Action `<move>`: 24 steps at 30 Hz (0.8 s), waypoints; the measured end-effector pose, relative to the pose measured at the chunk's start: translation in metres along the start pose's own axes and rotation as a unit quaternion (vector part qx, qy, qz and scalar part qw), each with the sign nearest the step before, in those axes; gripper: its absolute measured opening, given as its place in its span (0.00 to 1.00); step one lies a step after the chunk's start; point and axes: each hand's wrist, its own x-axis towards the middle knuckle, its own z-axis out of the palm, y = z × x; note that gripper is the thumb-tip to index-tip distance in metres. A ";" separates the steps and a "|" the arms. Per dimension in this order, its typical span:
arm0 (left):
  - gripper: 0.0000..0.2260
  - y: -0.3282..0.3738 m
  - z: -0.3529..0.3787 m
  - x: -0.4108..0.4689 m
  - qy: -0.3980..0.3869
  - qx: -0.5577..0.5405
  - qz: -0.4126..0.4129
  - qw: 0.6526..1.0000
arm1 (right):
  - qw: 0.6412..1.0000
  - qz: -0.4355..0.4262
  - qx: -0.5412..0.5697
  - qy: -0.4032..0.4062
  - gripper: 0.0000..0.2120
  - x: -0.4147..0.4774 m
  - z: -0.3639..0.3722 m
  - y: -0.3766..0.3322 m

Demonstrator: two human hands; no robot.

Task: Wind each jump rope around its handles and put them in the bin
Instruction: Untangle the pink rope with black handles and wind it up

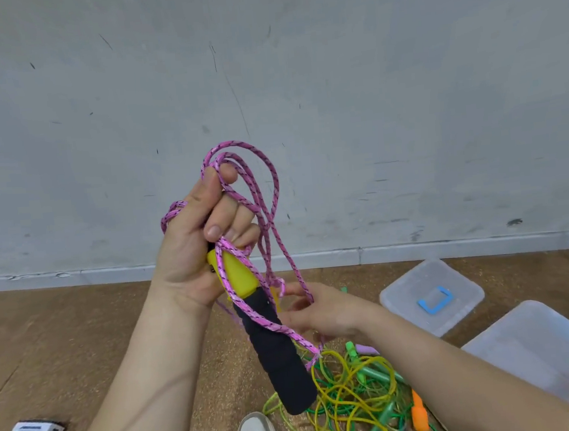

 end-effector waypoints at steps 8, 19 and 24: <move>0.05 0.003 -0.005 -0.001 -0.070 -0.044 -0.009 0.996 | 1.000 0.012 -0.020 -0.009 0.26 0.006 0.018 0.007; 0.14 0.013 -0.021 0.000 0.234 0.209 0.000 0.950 | 0.970 -0.105 0.215 -0.034 0.15 -0.028 -0.032 -0.041; 0.14 0.007 -0.034 -0.003 0.265 0.521 -0.078 0.807 | 0.920 -0.137 0.366 -0.027 0.19 -0.039 -0.049 -0.050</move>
